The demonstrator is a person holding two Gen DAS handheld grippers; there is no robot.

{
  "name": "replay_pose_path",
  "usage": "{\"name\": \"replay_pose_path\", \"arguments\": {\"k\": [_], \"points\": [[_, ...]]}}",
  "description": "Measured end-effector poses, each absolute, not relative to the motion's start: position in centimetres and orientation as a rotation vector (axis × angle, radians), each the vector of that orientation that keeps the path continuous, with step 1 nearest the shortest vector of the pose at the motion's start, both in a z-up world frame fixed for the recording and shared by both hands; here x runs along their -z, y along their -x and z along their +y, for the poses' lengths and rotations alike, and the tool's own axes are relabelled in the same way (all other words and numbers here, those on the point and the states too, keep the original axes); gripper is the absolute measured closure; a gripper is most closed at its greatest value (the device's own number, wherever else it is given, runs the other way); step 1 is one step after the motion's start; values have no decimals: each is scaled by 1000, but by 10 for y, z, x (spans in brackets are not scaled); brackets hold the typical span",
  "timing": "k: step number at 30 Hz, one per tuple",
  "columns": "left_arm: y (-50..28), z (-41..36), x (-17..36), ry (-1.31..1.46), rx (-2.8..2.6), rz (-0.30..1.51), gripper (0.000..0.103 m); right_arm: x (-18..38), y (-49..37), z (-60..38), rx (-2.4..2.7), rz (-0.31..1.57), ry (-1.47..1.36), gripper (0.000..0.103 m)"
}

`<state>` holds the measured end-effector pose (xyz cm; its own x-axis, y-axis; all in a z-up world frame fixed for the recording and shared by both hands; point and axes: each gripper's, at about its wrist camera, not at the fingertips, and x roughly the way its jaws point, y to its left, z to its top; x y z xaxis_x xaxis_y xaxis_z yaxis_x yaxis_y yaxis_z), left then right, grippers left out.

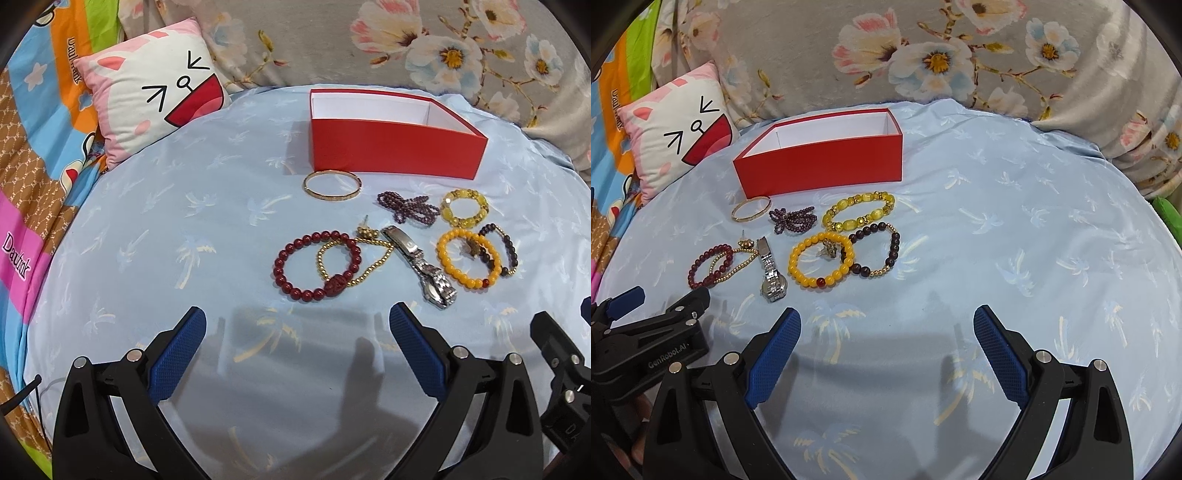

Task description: Organize jewelry

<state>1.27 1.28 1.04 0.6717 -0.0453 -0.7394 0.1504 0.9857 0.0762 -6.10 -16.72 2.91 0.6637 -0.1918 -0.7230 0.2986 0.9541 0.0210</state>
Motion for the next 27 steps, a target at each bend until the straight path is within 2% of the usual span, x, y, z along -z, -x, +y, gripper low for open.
{"name": "replay_pose_path", "arguments": {"k": [16, 18, 22, 24, 27], "points": [[-49, 51, -11, -62, 96, 851, 9, -29, 47, -180, 282, 813, -156, 12], [-55, 50, -9, -63, 104, 865, 16, -28, 44, -180, 278, 816, -157, 12], [-65, 49, -1, -58, 109, 899, 21, -27, 40, -178, 273, 824, -152, 12], [-68, 47, 3, -64, 116, 910, 29, -26, 39, -177, 269, 825, -150, 12], [-70, 46, 8, -69, 121, 919, 34, -26, 37, -177, 268, 826, -147, 12]]}}
